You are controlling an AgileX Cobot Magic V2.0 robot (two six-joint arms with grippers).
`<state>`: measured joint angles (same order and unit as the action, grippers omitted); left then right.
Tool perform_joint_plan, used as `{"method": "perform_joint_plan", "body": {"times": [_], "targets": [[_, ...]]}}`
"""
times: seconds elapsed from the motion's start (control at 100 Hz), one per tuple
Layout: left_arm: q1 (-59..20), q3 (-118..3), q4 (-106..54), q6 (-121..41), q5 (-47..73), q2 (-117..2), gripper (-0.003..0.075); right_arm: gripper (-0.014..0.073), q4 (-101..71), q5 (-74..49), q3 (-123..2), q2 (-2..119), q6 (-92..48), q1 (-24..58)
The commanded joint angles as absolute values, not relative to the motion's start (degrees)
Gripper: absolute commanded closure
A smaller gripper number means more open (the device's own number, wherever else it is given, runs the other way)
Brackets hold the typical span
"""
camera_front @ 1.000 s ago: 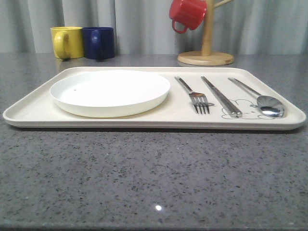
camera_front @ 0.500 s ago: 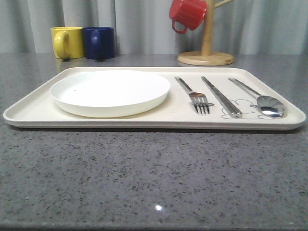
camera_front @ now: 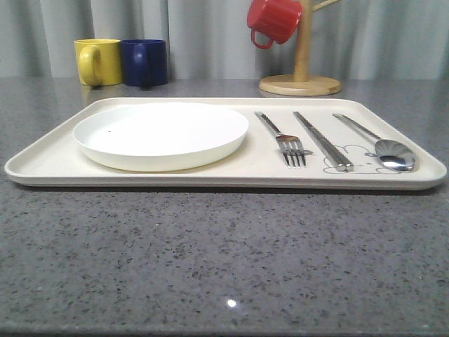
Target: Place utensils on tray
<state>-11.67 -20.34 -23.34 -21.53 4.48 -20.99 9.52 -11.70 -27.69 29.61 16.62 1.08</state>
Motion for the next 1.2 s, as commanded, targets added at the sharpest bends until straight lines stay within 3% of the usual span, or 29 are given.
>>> {"method": "perform_joint_plan", "body": {"times": [0.0,0.55,0.69,0.82,1.19], "targets": [[-12.0,-21.9,-23.5,-21.6,0.0,-21.4,0.0738,0.0662,10.4,-6.7,-29.2,29.8,16.1,0.7],[-12.0,-21.9,-23.5,-21.6,0.0,-21.4,0.0738,0.0662,10.1,-6.7,-29.1,29.7,15.9,0.7],[-12.0,-21.9,-23.5,-21.6,0.0,-21.4,0.0738,0.0662,2.3,-6.3,-28.1,27.7,6.7,0.7],[-12.0,-21.9,-23.5,-21.6,0.0,-21.4,0.0738,0.0662,-4.3,-4.9,-24.2,22.5,-3.2,0.7],[-12.0,-21.9,-23.5,-21.6,0.0,-21.4,0.0738,0.0662,-3.0,-3.2,-7.7,0.3,-3.5,0.7]]}}
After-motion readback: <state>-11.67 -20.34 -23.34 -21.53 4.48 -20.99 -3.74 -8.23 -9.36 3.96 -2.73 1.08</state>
